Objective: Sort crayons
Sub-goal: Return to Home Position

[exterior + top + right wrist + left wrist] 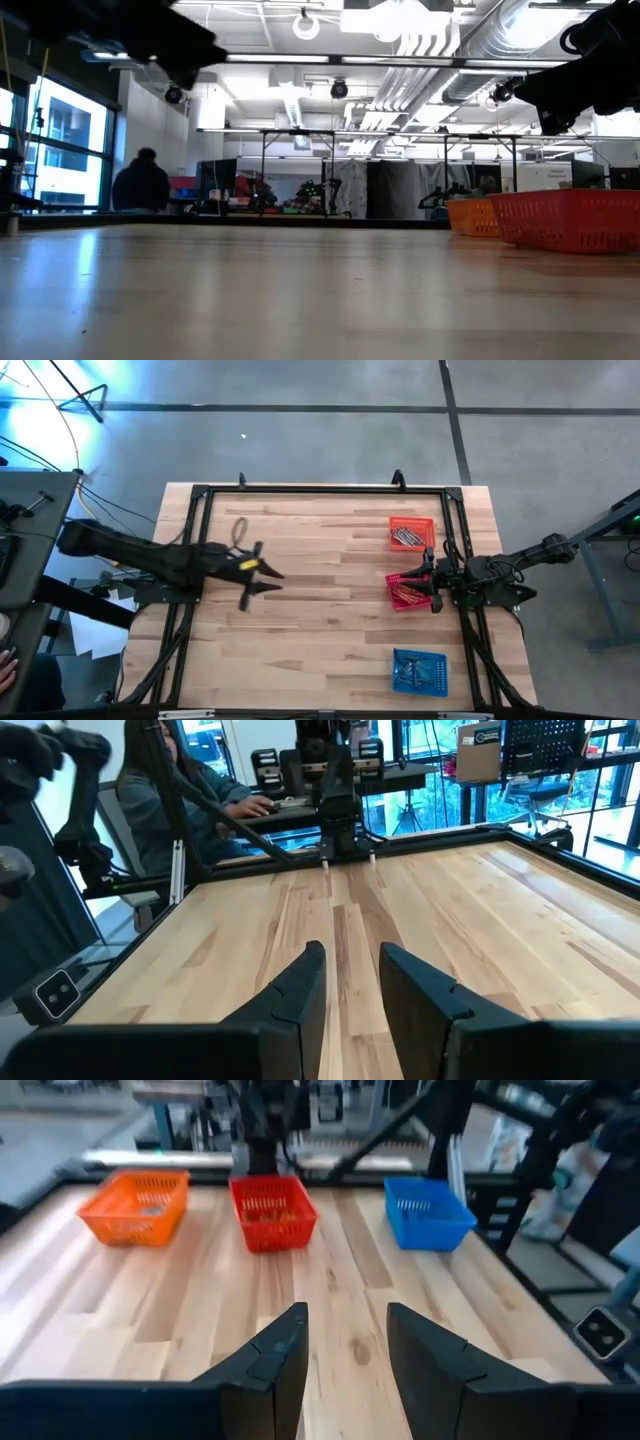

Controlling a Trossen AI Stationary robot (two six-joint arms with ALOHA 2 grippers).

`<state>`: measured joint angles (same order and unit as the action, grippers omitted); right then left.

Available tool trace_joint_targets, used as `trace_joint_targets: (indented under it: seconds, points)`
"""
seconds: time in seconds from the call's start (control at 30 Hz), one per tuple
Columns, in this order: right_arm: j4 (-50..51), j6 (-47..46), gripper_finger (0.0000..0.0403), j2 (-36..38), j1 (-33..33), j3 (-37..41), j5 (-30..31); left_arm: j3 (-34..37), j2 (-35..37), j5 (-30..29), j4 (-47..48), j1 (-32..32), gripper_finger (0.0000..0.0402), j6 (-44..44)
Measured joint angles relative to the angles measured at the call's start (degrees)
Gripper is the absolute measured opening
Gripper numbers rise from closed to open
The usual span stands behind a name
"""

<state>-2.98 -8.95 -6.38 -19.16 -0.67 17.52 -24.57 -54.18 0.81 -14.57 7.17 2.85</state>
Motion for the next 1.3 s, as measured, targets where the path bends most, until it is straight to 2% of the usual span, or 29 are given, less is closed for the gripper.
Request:
trace_joint_targets:
  seconds: [0.23, 0.47, 0.77, 1.07, 1.3]
  points:
    - [0.0, 0.0, 0.0092, 0.01, -0.02, 0.0, -0.03, 9.93, 19.2, -0.13, 0.92, -0.01, 0.0127, -0.1]
    - [0.0, 0.0, 0.0092, 0.01, 0.0, 0.0, -0.07, 14.95, 30.89, -0.52, 1.49, -0.01, 0.0127, -3.38]
    - [0.0, 0.0, 0.0092, 0.01, 0.0, 0.0, -0.09, 20.54, 40.68, -1.45, 2.5, -0.01, 0.0127, -3.54]
    - [0.0, 0.0, 0.0092, 0.01, -0.01, 0.0, -0.1, 23.72, 48.18, 0.68, 3.67, -0.01, 0.0127, -3.1]
    - [0.0, 0.0, 0.0092, 0.01, -0.02, 0.0, -0.09, 23.79, 54.06, 0.7, 9.97, 0.01, 0.0127, -3.1]
